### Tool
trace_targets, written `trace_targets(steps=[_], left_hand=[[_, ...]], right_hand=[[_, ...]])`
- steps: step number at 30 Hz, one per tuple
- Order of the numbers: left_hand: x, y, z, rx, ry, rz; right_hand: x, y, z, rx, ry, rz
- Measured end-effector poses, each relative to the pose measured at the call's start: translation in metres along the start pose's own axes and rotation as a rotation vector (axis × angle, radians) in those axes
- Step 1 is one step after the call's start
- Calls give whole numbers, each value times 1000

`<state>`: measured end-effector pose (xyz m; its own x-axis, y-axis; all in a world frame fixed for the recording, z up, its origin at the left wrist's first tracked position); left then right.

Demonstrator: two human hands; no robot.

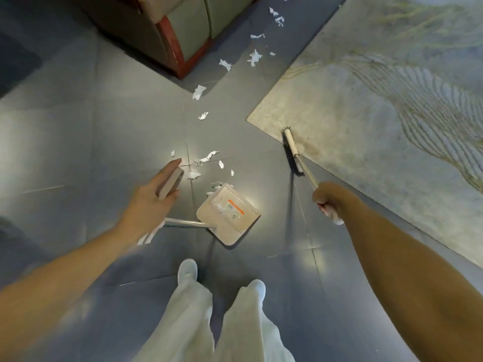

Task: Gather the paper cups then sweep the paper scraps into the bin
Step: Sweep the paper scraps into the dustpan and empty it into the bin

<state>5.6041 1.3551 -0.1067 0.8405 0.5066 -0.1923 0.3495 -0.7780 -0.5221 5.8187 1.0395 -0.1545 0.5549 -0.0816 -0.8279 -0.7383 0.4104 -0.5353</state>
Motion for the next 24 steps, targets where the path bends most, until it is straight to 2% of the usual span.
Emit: trace_targets(steps=[6, 10, 13, 21, 24], left_hand=[[14, -65, 15, -5, -47, -21], [34, -115, 41, -39, -43, 17], [56, -155, 72, -18, -39, 63], [115, -272, 127, 21, -34, 176], [131, -303, 144, 42, -30, 198]], right_hand=[[-21, 49, 55, 63, -64, 166], [-68, 104, 114, -260, -115, 127], [-105, 154, 159, -326, -164, 164], [-176, 250, 268, -128, -96, 257], [-181, 258, 283, 140, -52, 246]])
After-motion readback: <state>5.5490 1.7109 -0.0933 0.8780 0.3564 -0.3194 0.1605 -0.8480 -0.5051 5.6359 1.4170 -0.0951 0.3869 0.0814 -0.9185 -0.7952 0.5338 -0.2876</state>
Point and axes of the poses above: each hand's wrist, its own x-axis towards the middle knuckle, its own y-axis out of the palm, z = x × y, the point moved 3 cm from there along x, towards the middle knuckle, and after that the axes turned 2 degrees about y, right-handed, at the moved point
